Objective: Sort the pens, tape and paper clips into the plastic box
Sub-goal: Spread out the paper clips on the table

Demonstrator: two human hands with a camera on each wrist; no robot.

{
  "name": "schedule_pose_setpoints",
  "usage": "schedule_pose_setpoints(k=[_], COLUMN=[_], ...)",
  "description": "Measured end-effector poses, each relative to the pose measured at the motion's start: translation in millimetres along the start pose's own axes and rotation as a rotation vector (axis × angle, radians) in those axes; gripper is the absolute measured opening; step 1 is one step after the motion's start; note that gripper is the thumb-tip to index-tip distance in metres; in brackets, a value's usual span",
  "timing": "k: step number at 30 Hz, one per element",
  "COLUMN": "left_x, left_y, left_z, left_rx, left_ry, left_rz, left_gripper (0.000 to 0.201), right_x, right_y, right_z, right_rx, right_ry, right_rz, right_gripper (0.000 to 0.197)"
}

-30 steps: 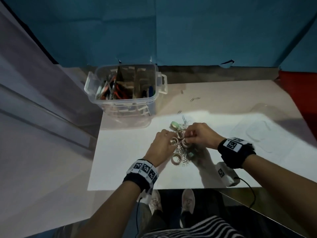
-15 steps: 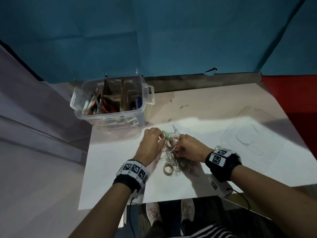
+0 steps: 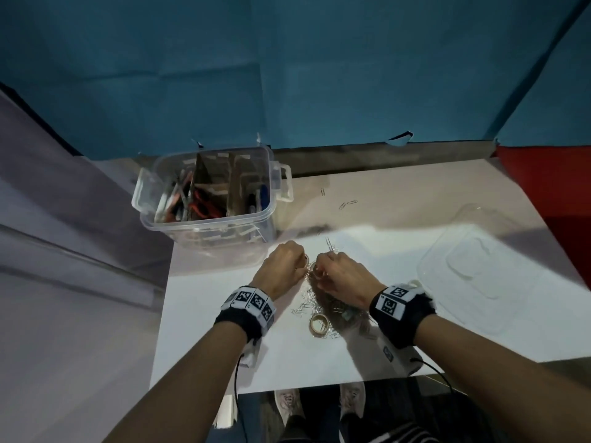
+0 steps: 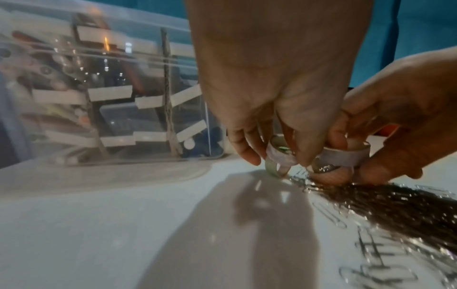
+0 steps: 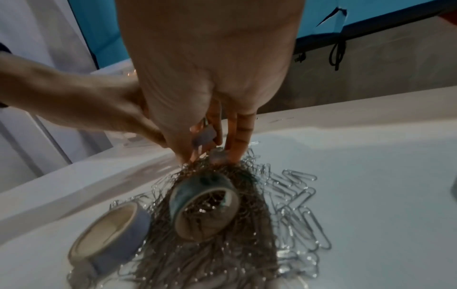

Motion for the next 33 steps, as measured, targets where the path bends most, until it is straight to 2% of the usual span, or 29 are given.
schedule_pose_setpoints(k=[6, 12, 14, 19, 20, 22, 23, 26, 27, 29, 31, 33], left_x=[2.4, 1.2, -2.2, -2.7, 1.3, 18.7, 34.4, 93.1, 109.4, 130.4, 143.3, 159.5], left_y=[2.7, -18.4, -38.5, -117.5, -137.6, -173.6, -187.5, -213.3, -216.7, -222.4, -223.1, -217.9], left_z=[8.6, 20.8, 28.9, 52.6, 56.0, 55.5, 50.4, 24.3, 13.8, -6.7, -23.1, -36.0], left_rx=[-0.027, -0.077, -0.097, -0.165, -0.195, -0.279, -0.321, -0.421, -0.426, -0.433, -0.369, -0.298], left_ry=[-0.081, -0.083, -0.05, 0.017, 0.018, -0.005, -0.045, -0.229, -0.268, -0.284, -0.317, -0.357], left_rz=[0.107, 0.188, 0.242, 0.387, 0.418, 0.446, 0.433, 0.287, 0.247, 0.185, 0.059, -0.046], left_gripper=[0.027, 0.031, 0.03, 0.029, 0.03, 0.034, 0.036, 0.038, 0.037, 0.034, 0.032, 0.034], right_x=[8.3, 3.4, 1.6, 15.7, 22.6, 40.6, 55.2, 106.6, 124.2, 145.6, 156.0, 161.7], right_y=[0.7, 5.9, -2.2, -61.4, -75.9, -104.9, -119.3, -146.7, -151.7, -152.3, -144.9, -137.9], right_z=[-14.8, -23.7, -25.9, -39.6, -44.8, -61.9, -73.3, -111.7, -124.2, -151.1, -177.3, -199.5], right_rx=[-0.049, 0.001, 0.0, -0.095, -0.108, -0.154, -0.185, -0.222, -0.224, -0.216, -0.203, -0.218], right_ry=[0.004, 0.017, 0.029, 0.055, 0.06, 0.054, 0.031, -0.068, -0.084, -0.094, -0.071, -0.036], right_rz=[0.046, -0.007, -0.058, -0.308, -0.345, -0.371, -0.376, -0.388, -0.378, -0.379, -0.412, -0.447], right_gripper=[0.028, 0.013, 0.003, 0.034, 0.034, 0.015, 0.012, 0.018, 0.022, 0.016, 0.007, 0.011])
Point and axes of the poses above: each hand's wrist, its own z-axis away from the middle knuckle, its own y-axis out of the palm, x = y × z, the point moved 8 cm from there along -z, towards the middle knuckle, and after that the axes turned 14 degrees about -z, right-handed, at the moved point
